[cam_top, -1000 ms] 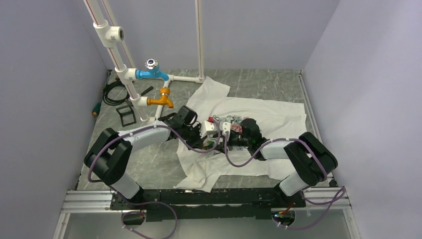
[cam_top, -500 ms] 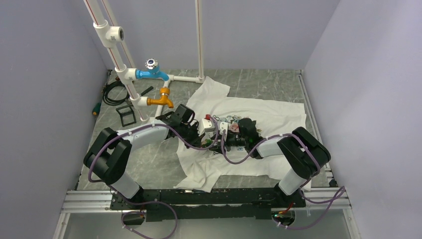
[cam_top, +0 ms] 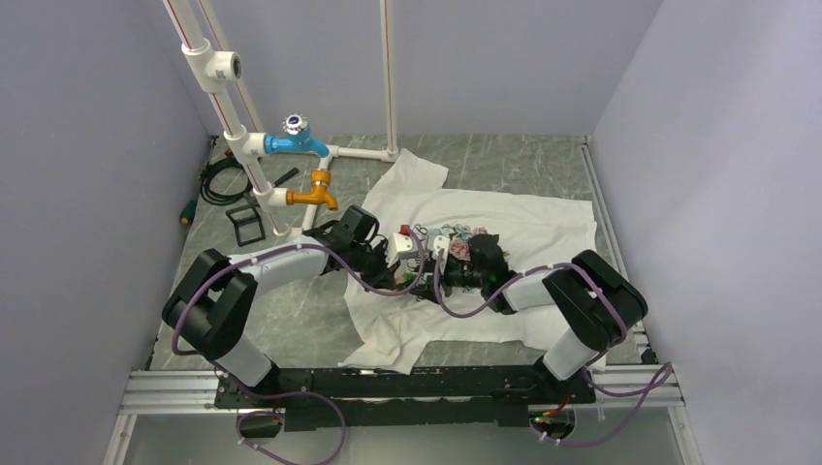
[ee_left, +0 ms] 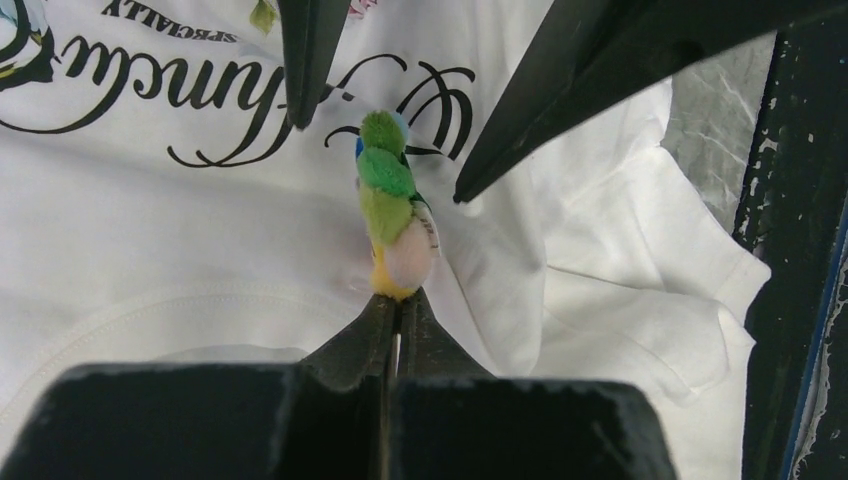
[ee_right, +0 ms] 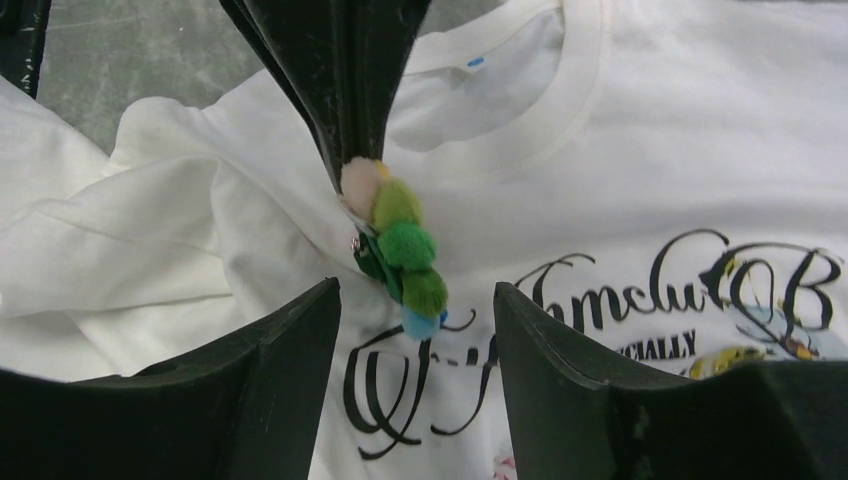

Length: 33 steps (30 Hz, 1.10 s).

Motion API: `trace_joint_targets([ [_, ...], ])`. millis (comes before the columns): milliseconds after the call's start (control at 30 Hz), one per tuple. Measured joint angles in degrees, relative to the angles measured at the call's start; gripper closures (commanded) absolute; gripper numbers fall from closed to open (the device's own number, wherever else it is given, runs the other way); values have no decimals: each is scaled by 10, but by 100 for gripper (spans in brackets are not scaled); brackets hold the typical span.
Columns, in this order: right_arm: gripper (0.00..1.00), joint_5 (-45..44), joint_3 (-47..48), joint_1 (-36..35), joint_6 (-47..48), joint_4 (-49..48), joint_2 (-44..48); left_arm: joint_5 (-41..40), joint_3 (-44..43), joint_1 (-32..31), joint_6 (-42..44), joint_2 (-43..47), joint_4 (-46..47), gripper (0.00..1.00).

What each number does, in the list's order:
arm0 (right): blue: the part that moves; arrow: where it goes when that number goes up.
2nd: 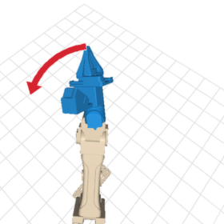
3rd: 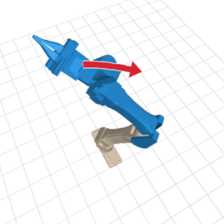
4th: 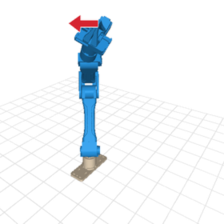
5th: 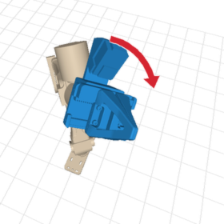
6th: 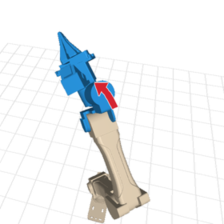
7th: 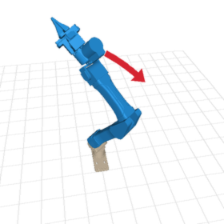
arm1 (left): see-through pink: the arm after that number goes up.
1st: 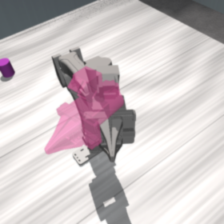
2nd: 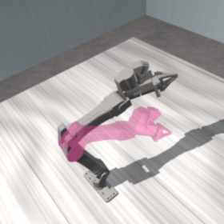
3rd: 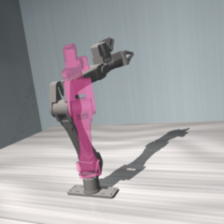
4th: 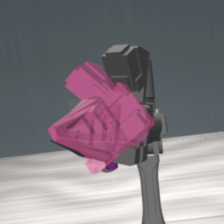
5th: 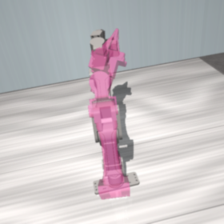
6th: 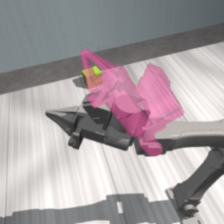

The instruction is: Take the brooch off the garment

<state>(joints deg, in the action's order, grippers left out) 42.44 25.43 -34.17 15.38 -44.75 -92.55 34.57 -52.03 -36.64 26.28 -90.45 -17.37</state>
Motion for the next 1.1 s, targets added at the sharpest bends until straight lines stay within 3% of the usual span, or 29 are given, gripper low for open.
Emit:
trace_joint_targets([
  [400, 38, -3, -17, 12, -43, -20, 15, 30, 9, 8, 0, 7, 21, 100],
  [733, 53, 1, -3, 10, -65, -30, -13, 36, 9, 11, -1, 7, 21, 100],
  [800, 60, 2, -2, 10, -68, -30, -17, 36, 9, 13, -3, 7, 21, 100],
  [1033, 100, 10, 0, 4, -82, -29, -22, 38, 9, 19, -14, 7, 22, 94],
  [1100, 100, 15, 0, 4, -89, -29, -23, 38, 9, 22, -21, 7, 24, 85],
])
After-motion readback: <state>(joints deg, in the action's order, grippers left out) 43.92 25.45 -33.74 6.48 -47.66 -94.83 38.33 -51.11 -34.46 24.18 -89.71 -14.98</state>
